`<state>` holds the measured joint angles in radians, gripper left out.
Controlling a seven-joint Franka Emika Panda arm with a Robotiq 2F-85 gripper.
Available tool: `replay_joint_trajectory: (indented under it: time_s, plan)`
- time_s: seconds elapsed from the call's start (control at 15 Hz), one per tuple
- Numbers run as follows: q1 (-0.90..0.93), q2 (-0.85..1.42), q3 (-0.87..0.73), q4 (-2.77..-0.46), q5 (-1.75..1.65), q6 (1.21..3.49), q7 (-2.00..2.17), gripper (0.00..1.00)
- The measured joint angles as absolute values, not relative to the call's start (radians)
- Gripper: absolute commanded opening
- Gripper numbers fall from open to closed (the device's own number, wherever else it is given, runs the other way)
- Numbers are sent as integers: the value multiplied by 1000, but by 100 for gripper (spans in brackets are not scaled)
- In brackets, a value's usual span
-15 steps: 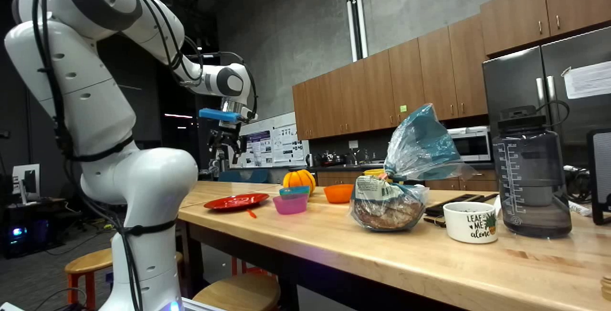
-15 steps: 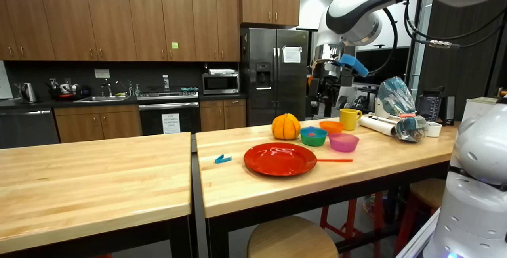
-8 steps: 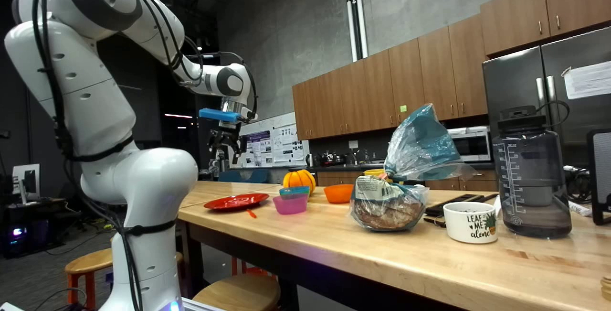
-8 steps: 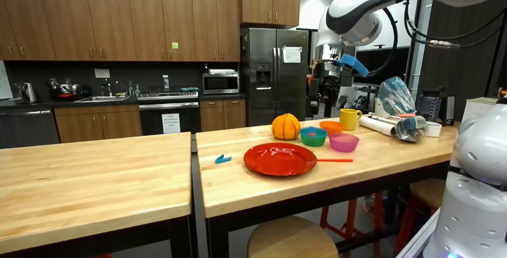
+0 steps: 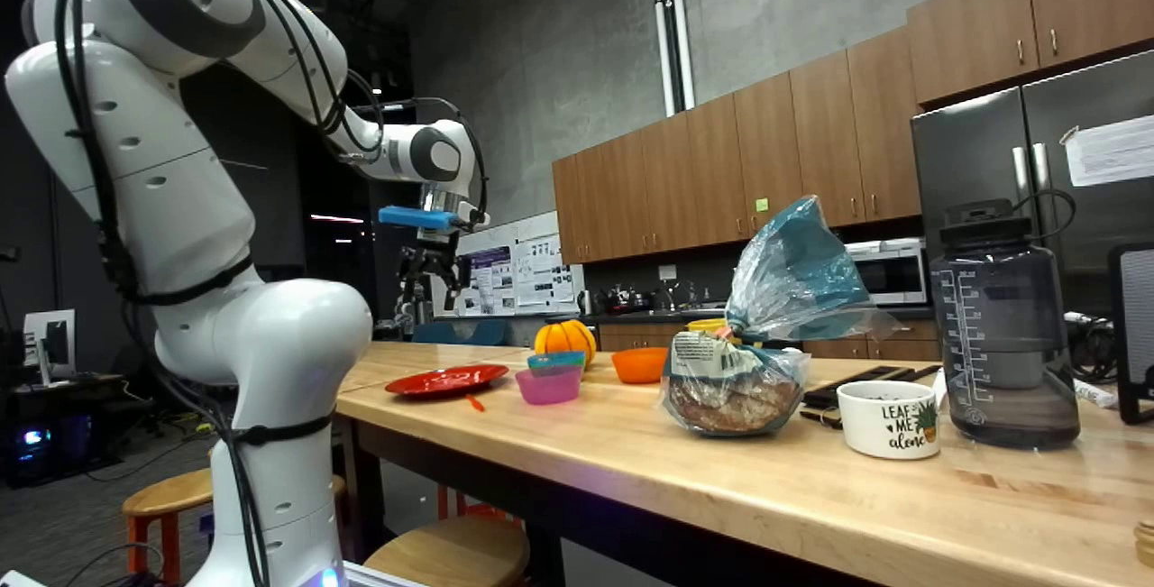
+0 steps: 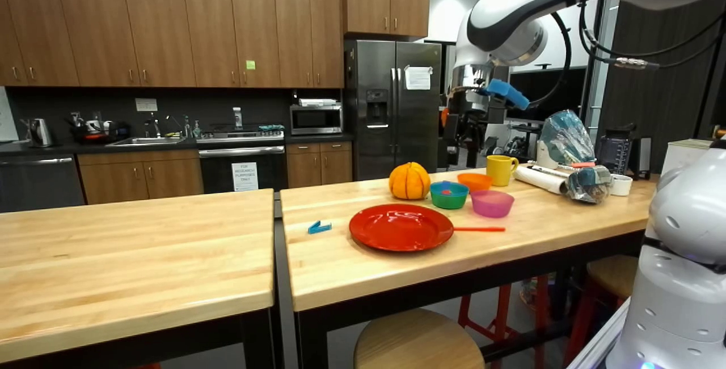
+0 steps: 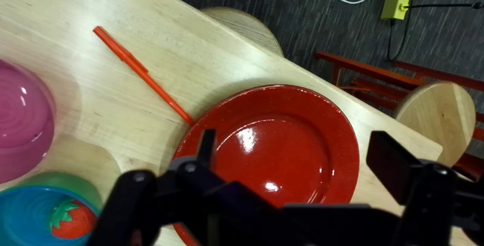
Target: Move the pink bowl backwards slightly
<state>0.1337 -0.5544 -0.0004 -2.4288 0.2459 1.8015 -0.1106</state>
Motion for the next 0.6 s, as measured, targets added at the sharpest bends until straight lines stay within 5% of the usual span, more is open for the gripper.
replay_joint_trajectory:
  time_s: [0.6]
  plan:
    - [53,-554,14,-2436,133,1802,-47,100]
